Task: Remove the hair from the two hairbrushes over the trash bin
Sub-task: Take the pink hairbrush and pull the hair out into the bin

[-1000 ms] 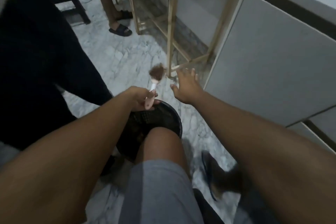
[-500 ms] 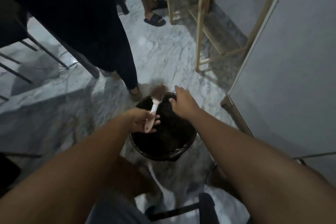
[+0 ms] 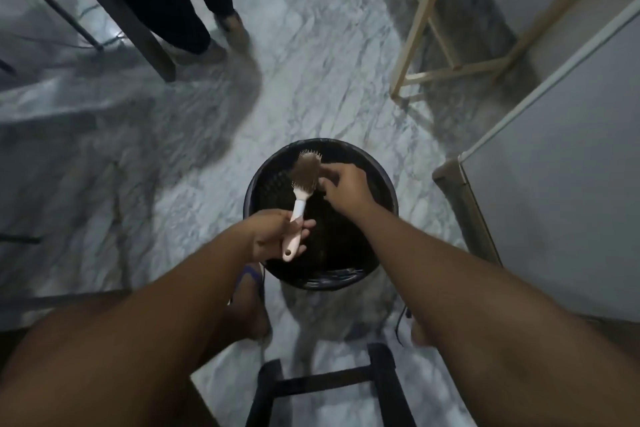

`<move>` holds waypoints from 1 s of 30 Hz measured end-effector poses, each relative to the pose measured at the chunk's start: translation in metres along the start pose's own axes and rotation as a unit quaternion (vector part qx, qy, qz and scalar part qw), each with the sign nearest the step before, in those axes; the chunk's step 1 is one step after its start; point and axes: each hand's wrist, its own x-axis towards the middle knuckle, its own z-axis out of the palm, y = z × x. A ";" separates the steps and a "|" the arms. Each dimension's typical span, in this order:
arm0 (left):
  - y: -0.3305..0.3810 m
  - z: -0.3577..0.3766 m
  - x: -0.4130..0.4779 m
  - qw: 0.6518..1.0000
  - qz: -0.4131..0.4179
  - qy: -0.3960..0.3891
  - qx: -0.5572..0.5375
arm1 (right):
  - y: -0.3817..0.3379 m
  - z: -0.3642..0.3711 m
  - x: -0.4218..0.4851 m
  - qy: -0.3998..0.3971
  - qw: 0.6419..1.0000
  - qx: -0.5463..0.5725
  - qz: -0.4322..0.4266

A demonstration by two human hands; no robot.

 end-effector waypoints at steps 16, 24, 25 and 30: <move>-0.031 0.002 0.033 0.995 0.004 0.070 -0.072 | 0.027 0.014 0.012 0.251 0.956 0.132 0.080; -0.043 0.011 0.036 0.990 0.036 0.108 -0.089 | 0.035 -0.013 0.013 0.317 0.926 0.153 0.135; -0.043 0.009 0.037 0.990 0.039 0.103 -0.084 | 0.036 -0.016 0.008 0.210 0.960 0.074 0.168; -0.044 -0.003 0.037 0.996 0.033 0.065 -0.059 | 0.027 -0.013 -0.010 0.003 0.993 0.024 0.117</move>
